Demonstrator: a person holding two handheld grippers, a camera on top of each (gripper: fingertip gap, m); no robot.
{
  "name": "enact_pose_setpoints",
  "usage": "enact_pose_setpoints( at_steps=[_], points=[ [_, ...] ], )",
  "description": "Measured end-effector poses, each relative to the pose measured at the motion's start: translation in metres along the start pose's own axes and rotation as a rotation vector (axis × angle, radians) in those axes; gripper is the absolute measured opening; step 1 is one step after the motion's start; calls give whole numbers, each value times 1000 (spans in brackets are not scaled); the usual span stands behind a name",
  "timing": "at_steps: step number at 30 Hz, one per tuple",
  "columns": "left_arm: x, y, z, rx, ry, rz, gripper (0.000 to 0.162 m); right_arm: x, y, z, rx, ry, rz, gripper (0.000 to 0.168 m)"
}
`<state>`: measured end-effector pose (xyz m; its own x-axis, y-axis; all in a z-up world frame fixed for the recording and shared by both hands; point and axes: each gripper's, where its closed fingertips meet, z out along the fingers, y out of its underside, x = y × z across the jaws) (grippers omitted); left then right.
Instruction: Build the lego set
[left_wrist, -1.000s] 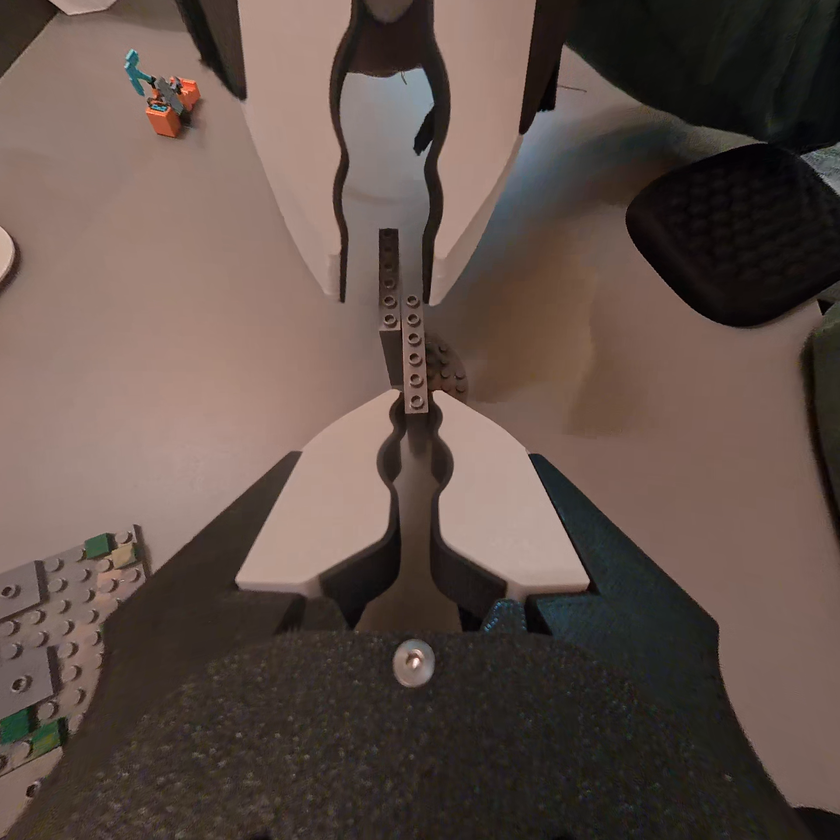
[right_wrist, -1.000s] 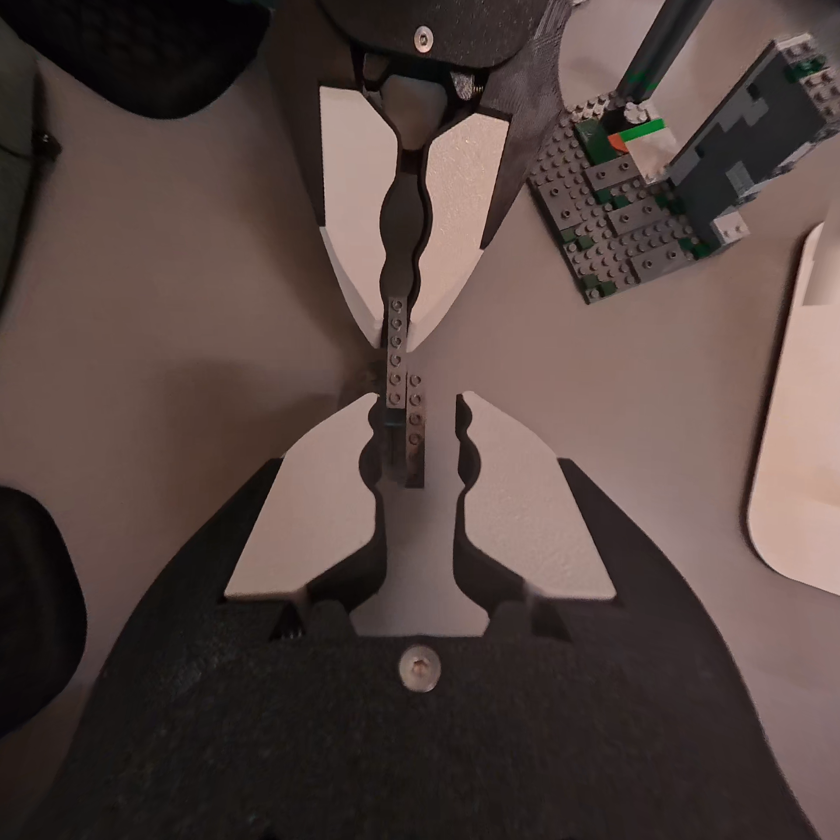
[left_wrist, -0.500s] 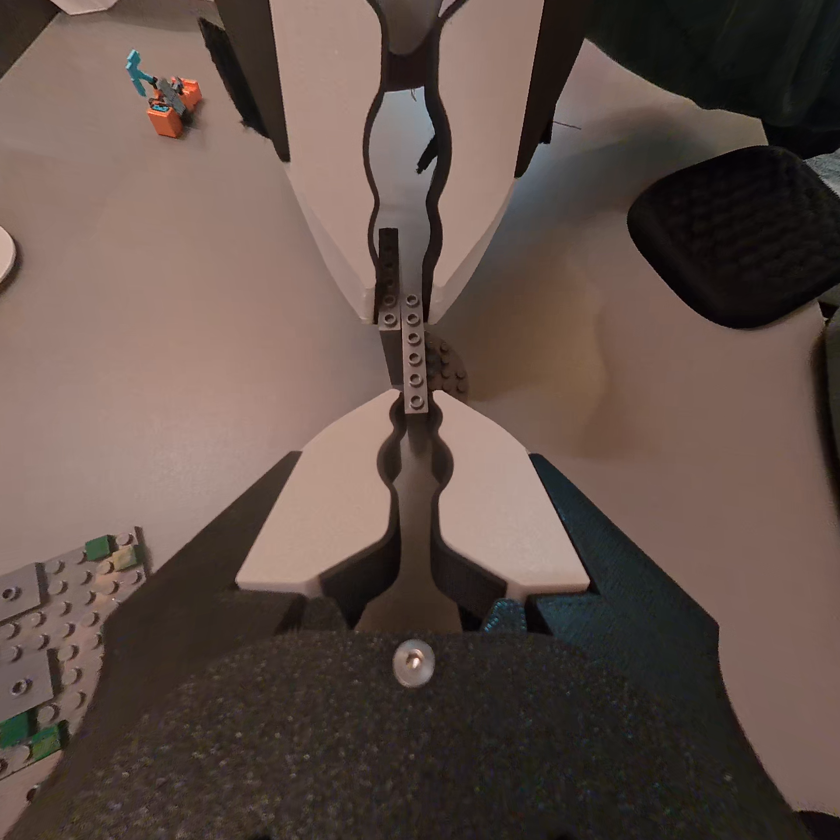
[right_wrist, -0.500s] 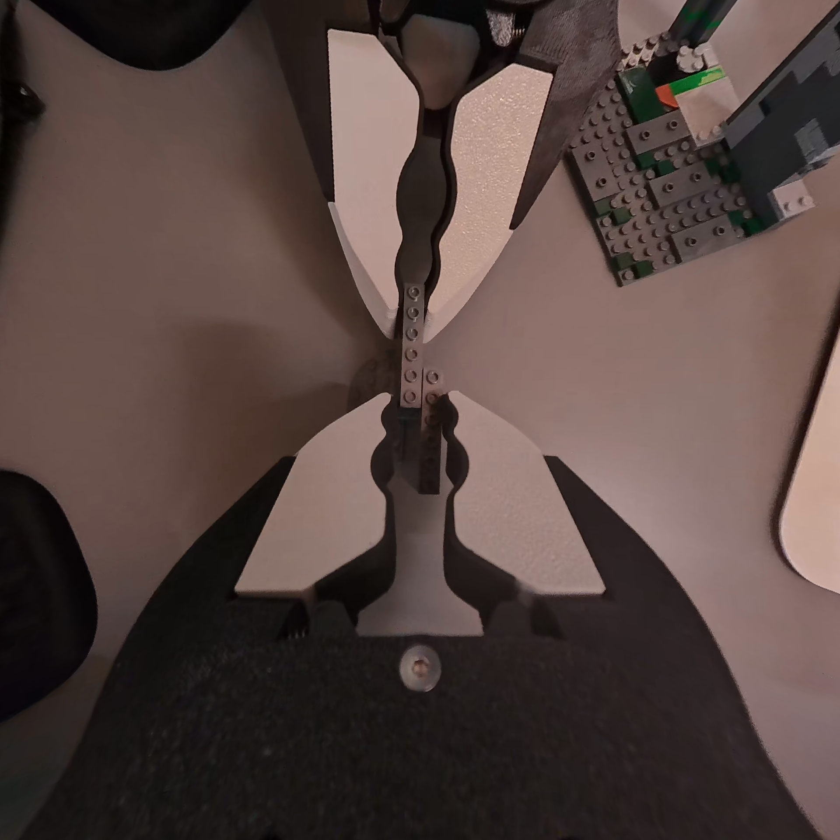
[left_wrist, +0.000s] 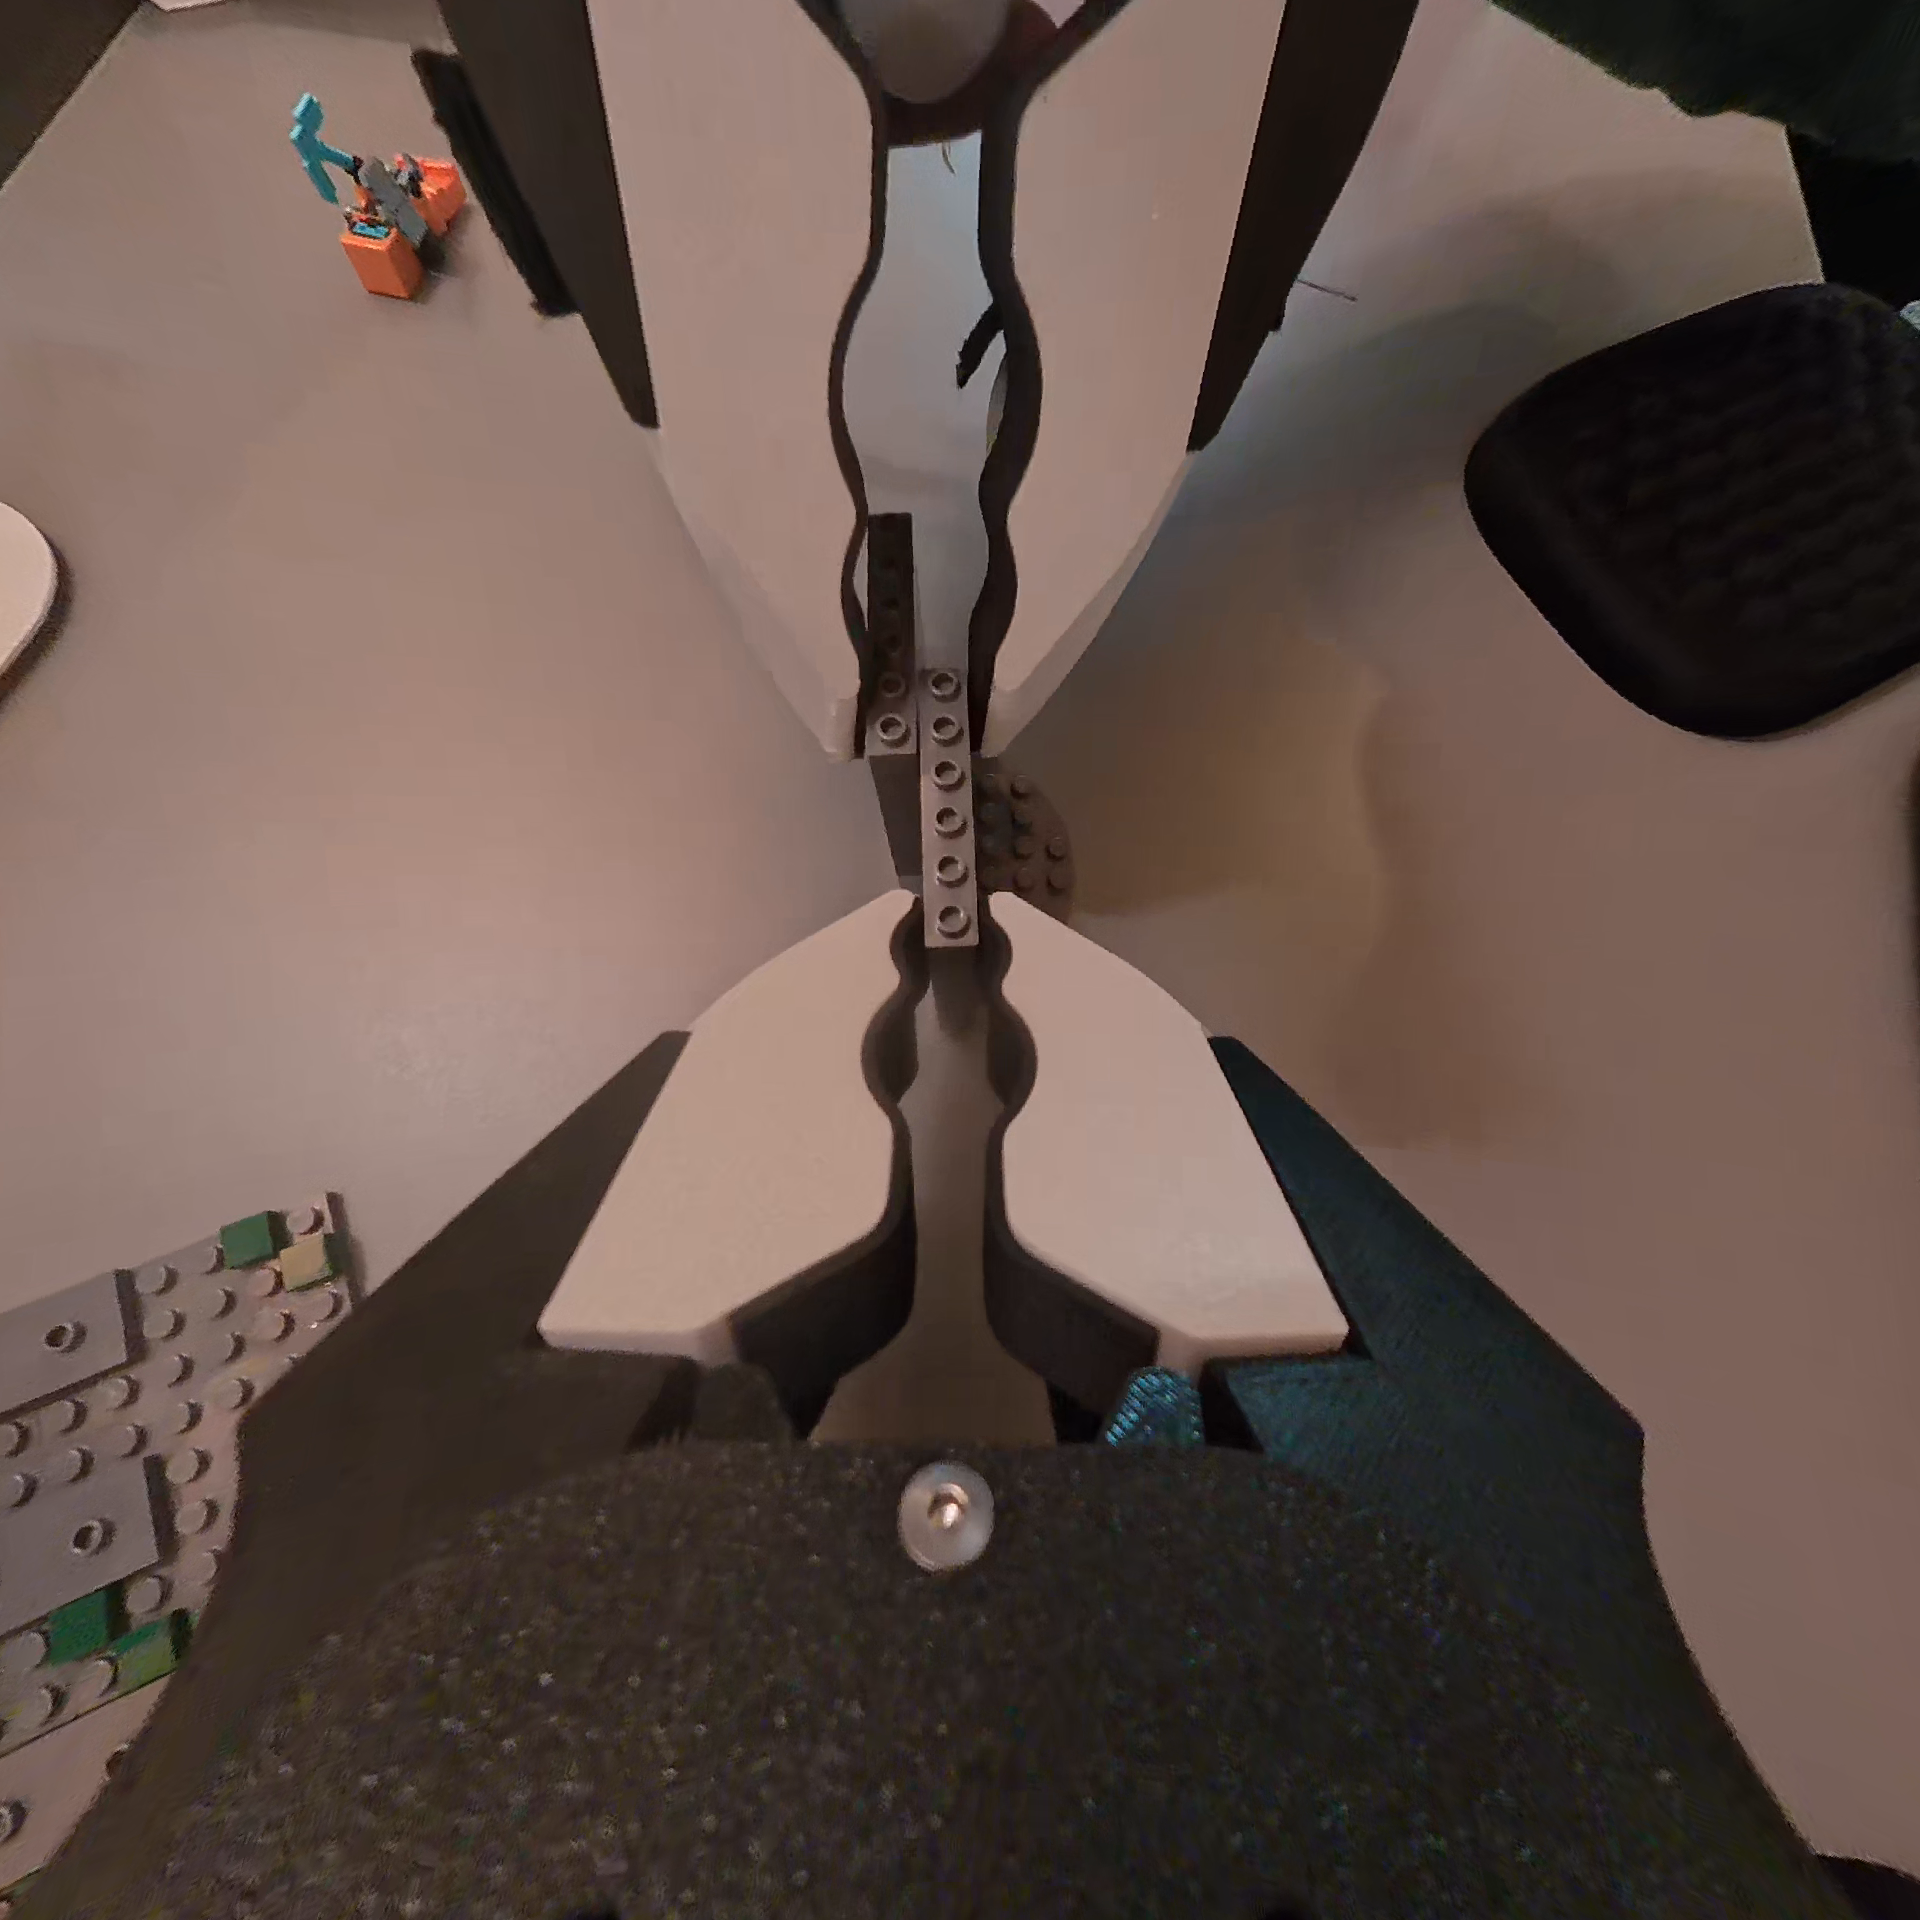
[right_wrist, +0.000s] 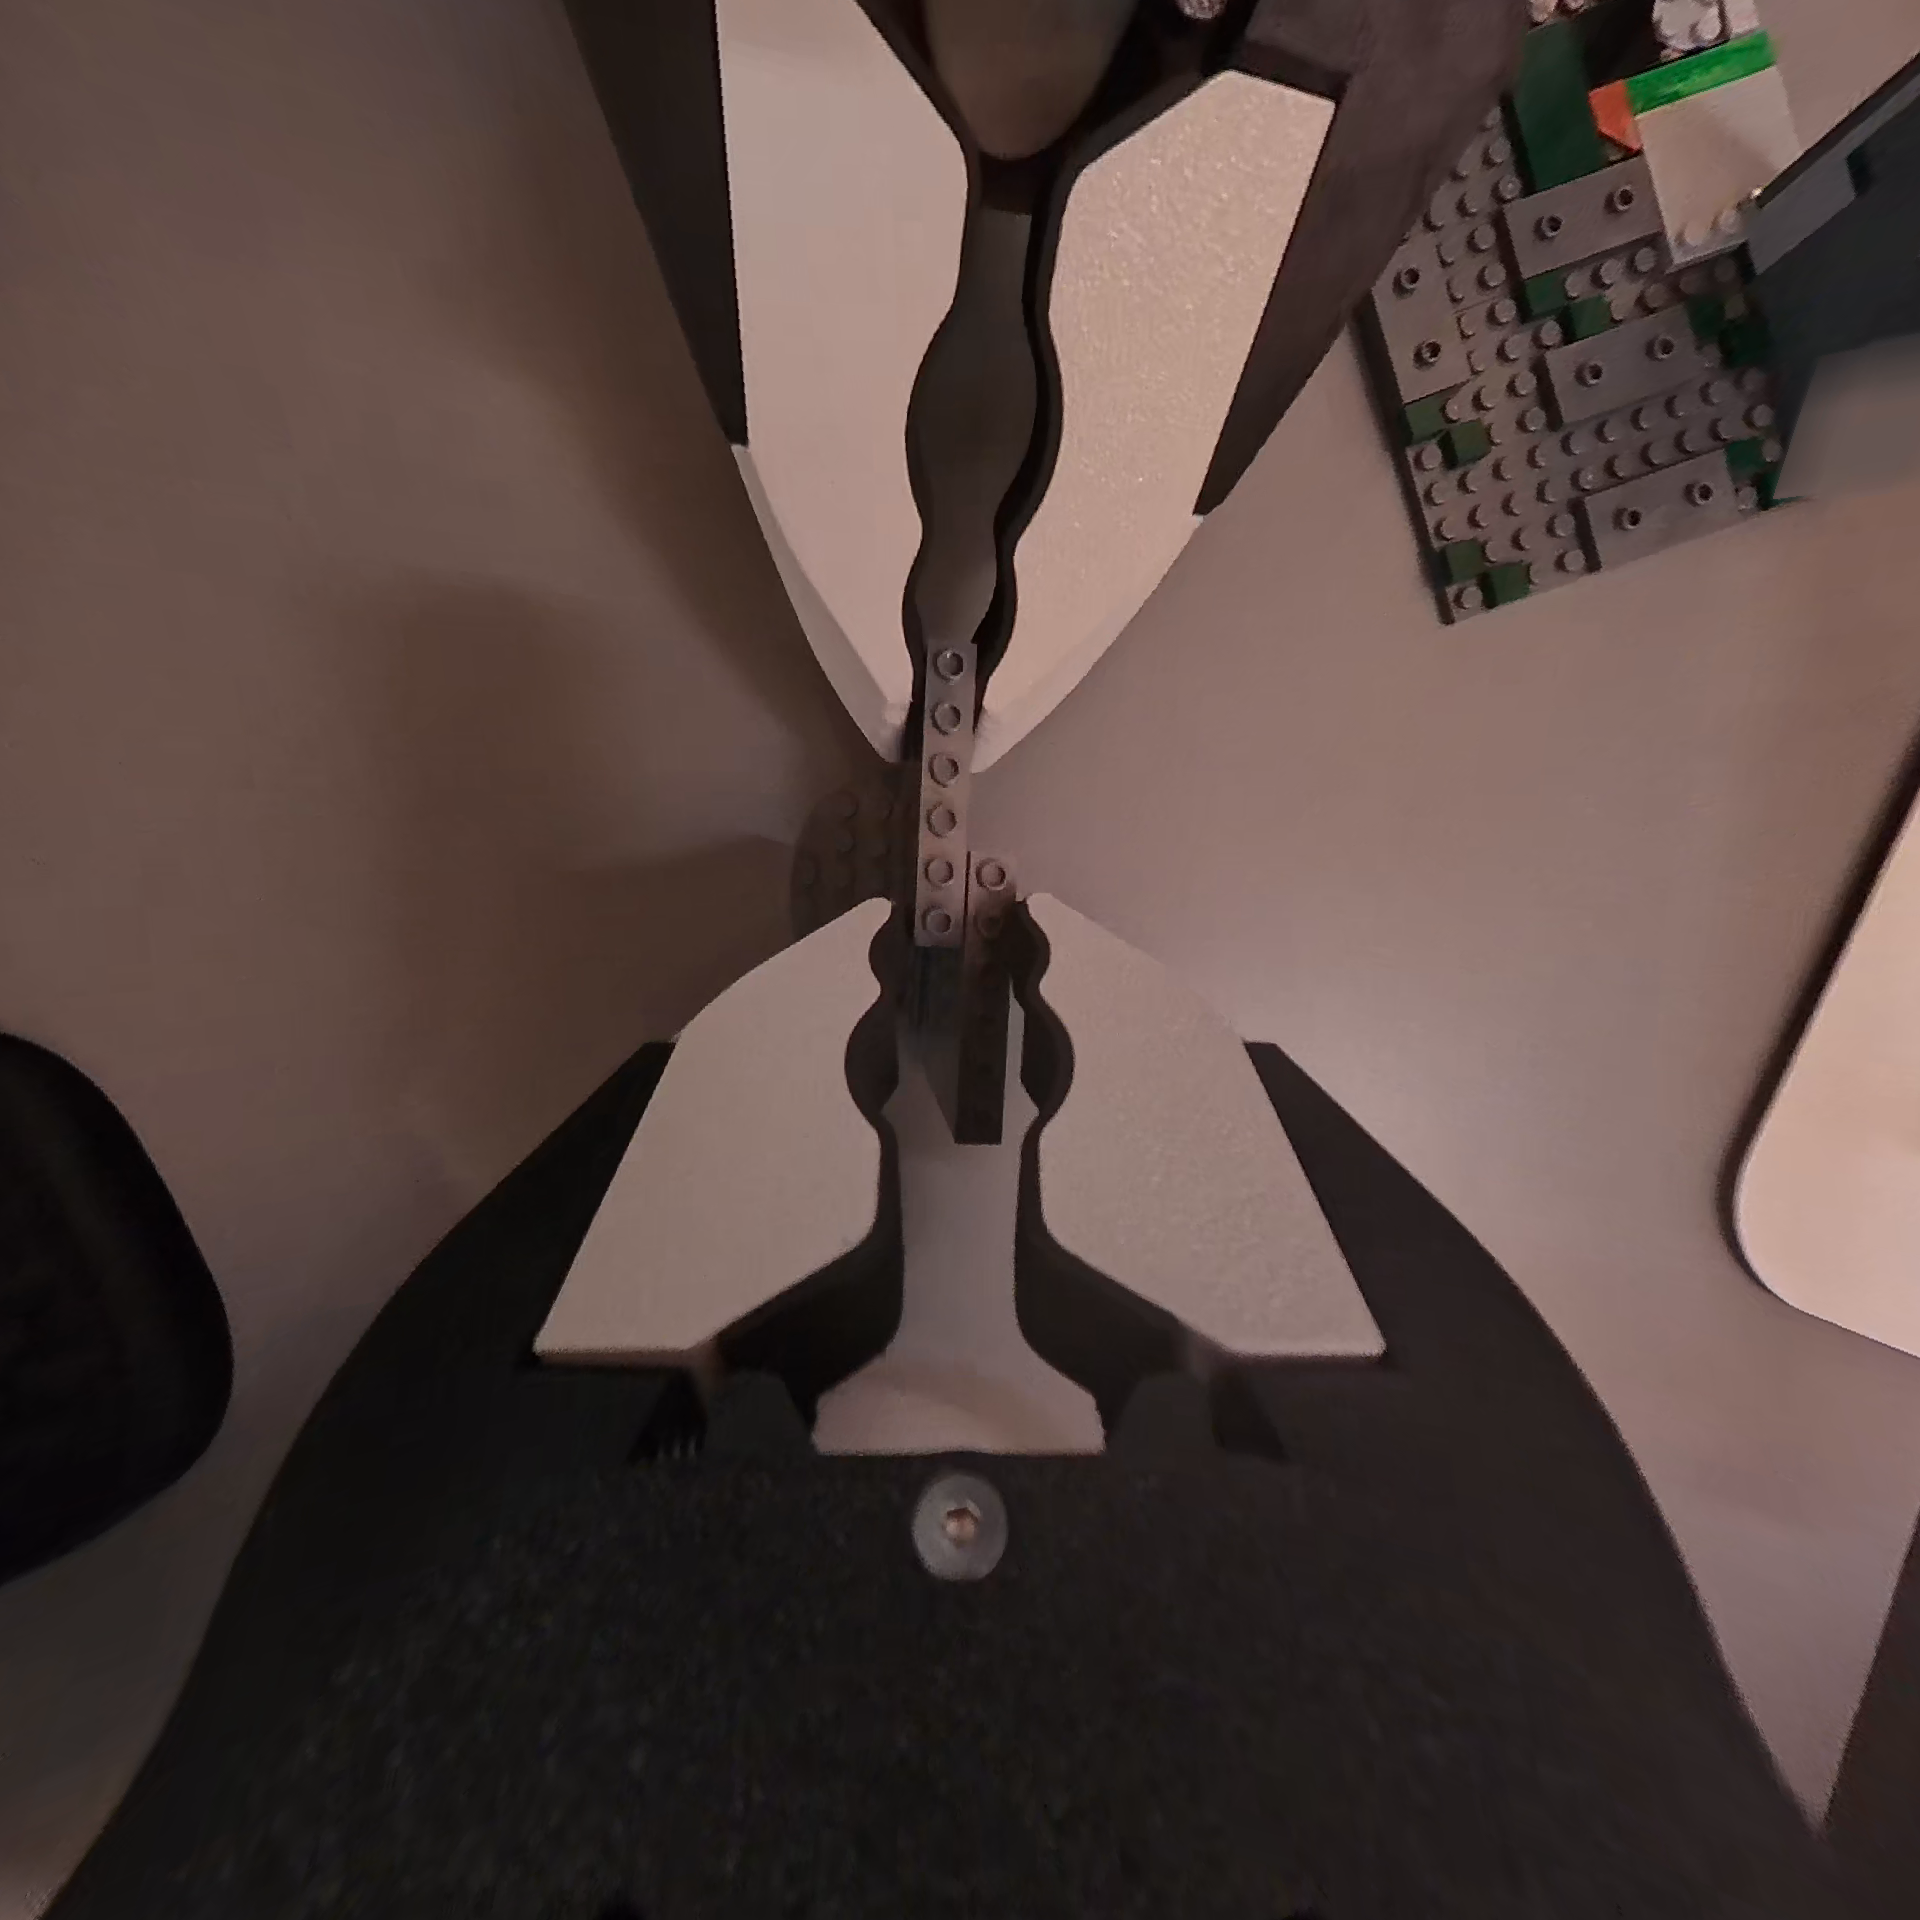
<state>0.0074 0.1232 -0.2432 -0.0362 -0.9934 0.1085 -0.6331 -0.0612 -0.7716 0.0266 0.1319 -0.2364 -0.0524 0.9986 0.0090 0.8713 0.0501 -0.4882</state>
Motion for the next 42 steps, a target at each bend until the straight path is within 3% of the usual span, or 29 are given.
enact_pose_setpoints(
  at_steps=[12,17,25,33,42],
  points=[
    [3,0,1,-12,-24,39,8,-3,1,4,-61,-24,-10,17],
    [5,-1,4,2,-16,35,17,-2,1,4,-45,-43,19,17],
    [1,-6,8,26,-56,39,8,-3,0,5,-43,-44,2,17],
    [3,-6,9,16,-59,16,7,-3,-7,-8,102,-17,48,24],
    [0,-7,9,18,-46,-45,7,-7,36,-20,143,85,179,32]
  ],
)
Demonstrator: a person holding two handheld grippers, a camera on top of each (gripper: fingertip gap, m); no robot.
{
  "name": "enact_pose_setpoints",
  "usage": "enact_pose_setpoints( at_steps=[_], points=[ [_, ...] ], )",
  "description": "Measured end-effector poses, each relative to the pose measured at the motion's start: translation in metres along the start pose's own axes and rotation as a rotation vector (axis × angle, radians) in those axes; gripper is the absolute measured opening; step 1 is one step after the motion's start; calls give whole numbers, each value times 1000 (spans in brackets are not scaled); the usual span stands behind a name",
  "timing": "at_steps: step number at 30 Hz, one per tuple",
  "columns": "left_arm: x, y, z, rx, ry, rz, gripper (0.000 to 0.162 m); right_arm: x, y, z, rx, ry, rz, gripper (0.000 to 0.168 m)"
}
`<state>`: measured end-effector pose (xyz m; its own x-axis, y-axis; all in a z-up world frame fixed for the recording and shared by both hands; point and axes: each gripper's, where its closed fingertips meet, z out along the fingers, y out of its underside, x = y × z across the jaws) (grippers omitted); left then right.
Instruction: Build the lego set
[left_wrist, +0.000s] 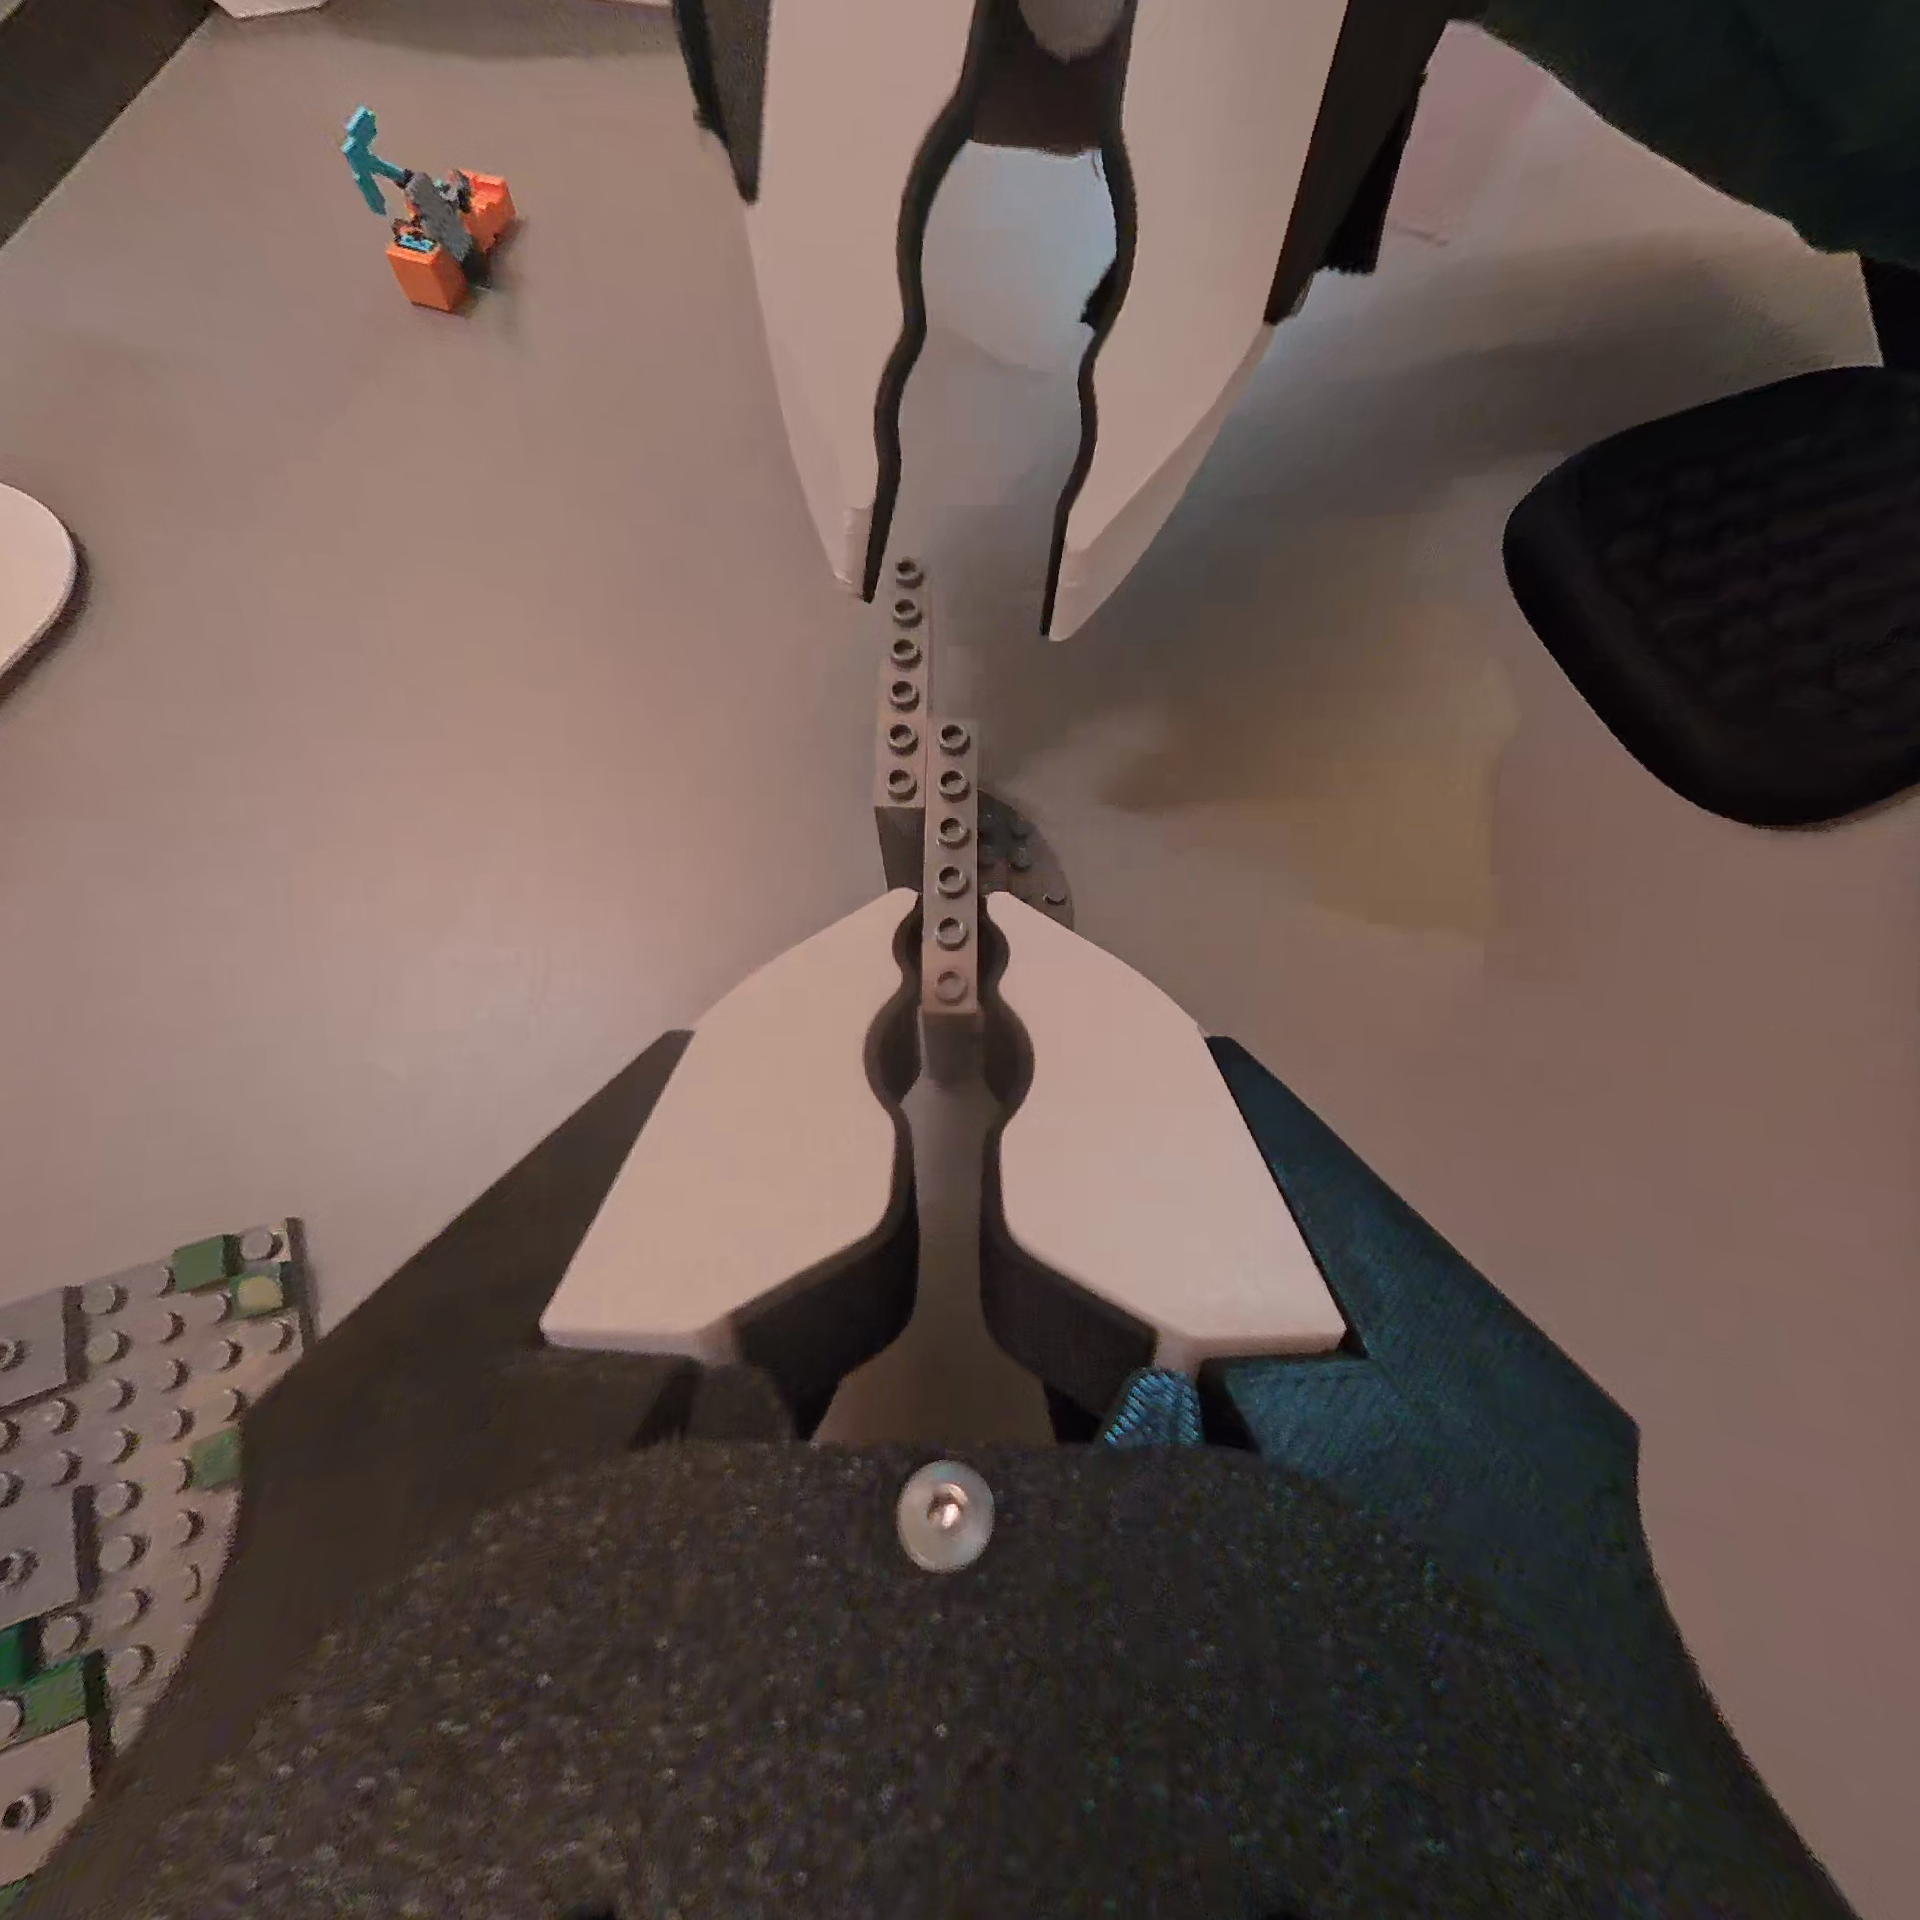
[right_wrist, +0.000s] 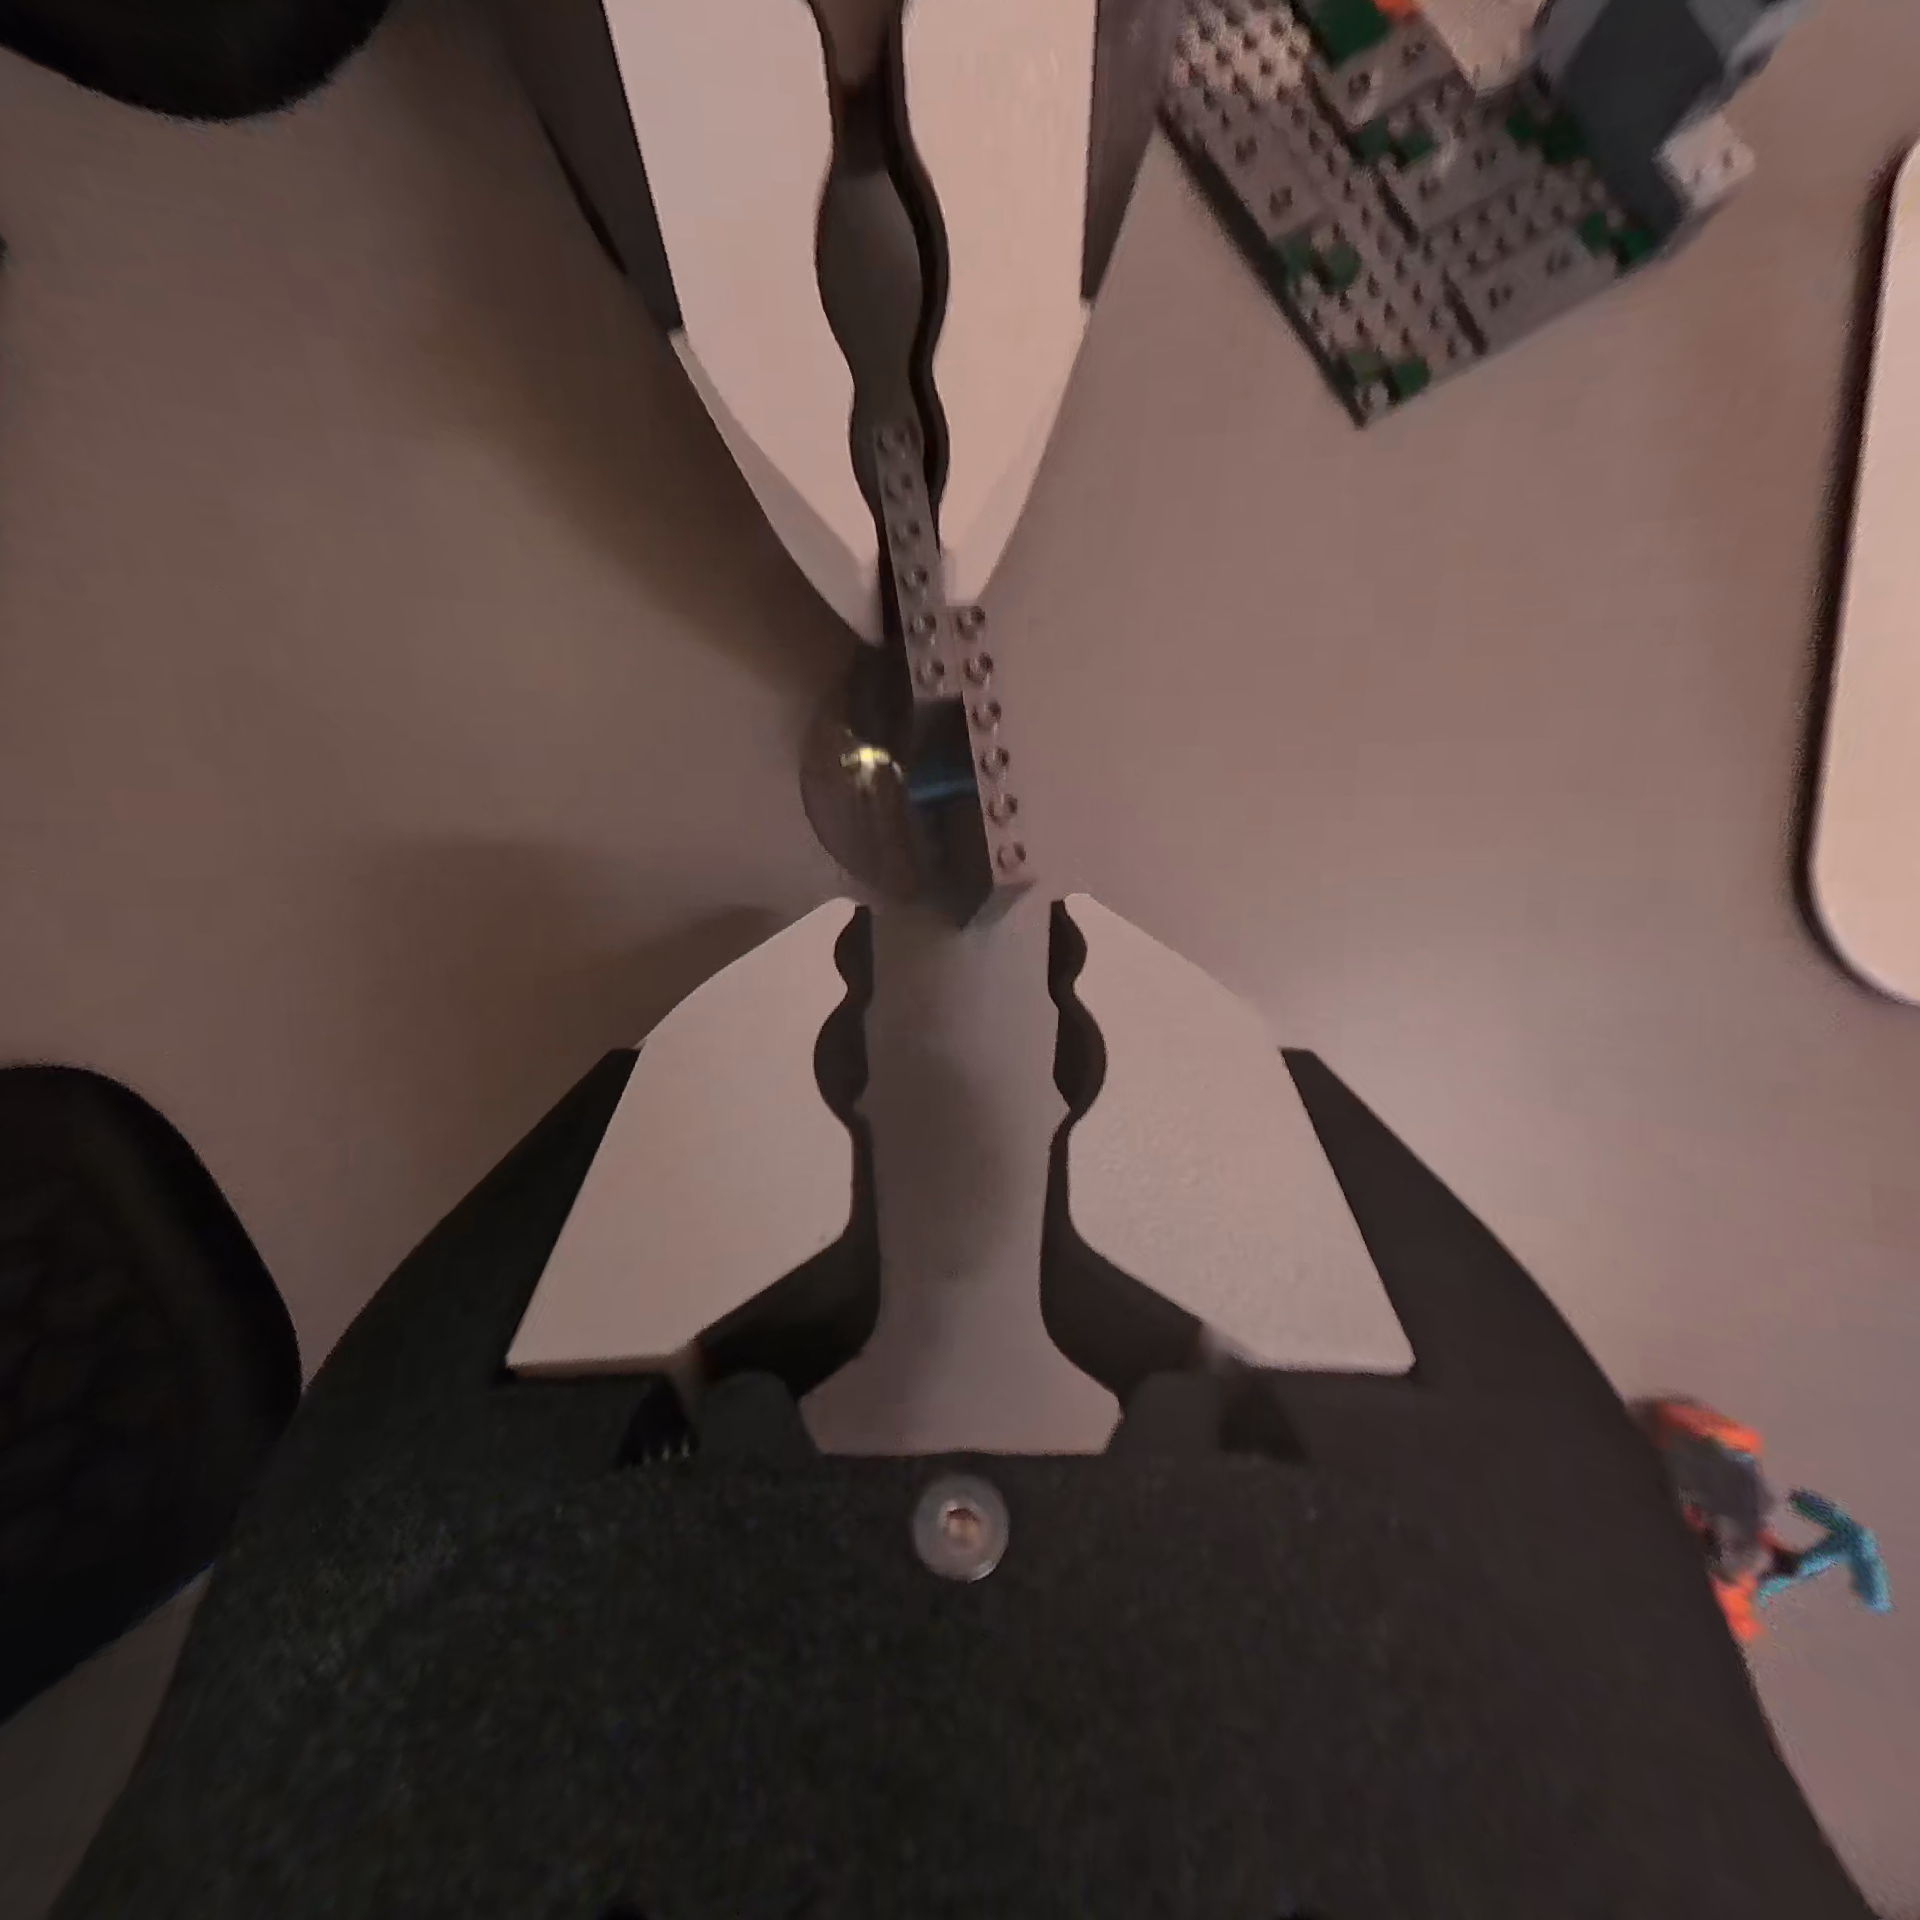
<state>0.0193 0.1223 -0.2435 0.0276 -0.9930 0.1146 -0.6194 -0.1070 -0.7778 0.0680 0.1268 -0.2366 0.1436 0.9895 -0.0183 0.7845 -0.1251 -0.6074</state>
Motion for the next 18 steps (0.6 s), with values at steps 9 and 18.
enact_pose_setpoints(
  at_steps=[9,18],
  points=[
    [0,0,0,-1,7,5,7,4,1,23,188,29,42,35],
    [-1,0,-2,-43,-11,23,20,2,-6,28,188,-60,-3,8]
  ],
)
